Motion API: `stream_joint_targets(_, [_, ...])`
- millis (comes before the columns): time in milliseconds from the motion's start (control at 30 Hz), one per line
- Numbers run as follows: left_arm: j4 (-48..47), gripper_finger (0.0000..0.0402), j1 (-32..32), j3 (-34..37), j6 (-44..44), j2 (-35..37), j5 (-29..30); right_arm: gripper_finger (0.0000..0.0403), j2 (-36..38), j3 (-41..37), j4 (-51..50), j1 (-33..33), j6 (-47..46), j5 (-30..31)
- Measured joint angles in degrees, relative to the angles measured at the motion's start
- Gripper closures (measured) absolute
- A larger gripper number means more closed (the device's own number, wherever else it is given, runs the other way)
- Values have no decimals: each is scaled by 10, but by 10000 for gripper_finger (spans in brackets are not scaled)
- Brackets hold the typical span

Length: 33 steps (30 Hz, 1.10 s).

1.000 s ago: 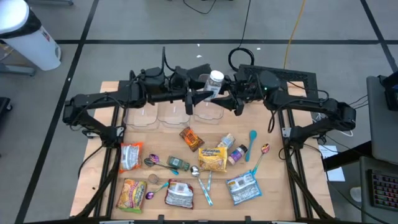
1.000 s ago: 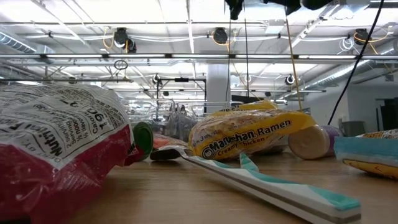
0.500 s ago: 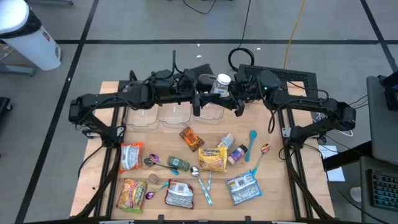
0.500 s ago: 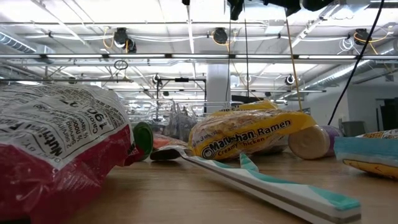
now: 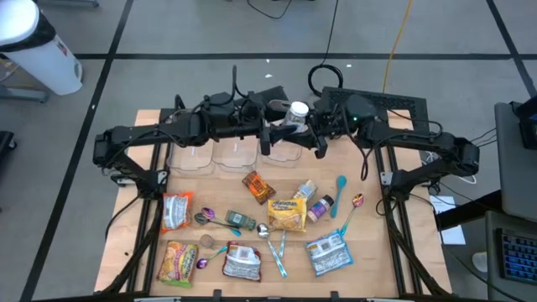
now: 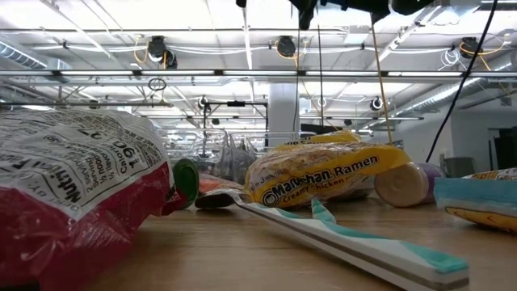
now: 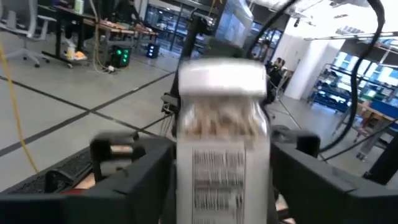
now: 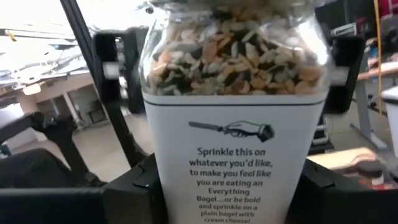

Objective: Pick & Place Food Item
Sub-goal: Put the white spice bottle into the left transparent bin

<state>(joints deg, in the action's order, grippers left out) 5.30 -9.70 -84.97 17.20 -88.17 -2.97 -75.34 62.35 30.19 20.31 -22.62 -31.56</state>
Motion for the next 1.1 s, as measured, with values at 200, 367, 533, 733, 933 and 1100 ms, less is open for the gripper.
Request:
stream_joint_targets(200, [-1, 51, -19, 0, 25, 0, 10, 212, 1, 0, -47, 16, 10, -18])
stream_joint_targets(367, [-38, 49, -37, -20, 38, 0, -29, 212, 2, 0, -83, 25, 10, -62])
stream_joint_targets(533, [-109, 61, -49, -71, 2, 1, -31, 212, 2, 0, -97, 25, 12, -77])
stream_joint_targets(733, [-209, 74, -66, -136, -17, -10, -48, 212, 2, 0, -101, 24, 13, -87])
stream_joint_targets(933, [-338, 77, -79, -254, -21, -70, -91, 212, 2, 0, -122, 24, 17, -107])
stream_joint_targets(1100, [-463, 78, -85, -359, -38, -134, -121, 212, 2, 0, -163, 24, 45, -107])
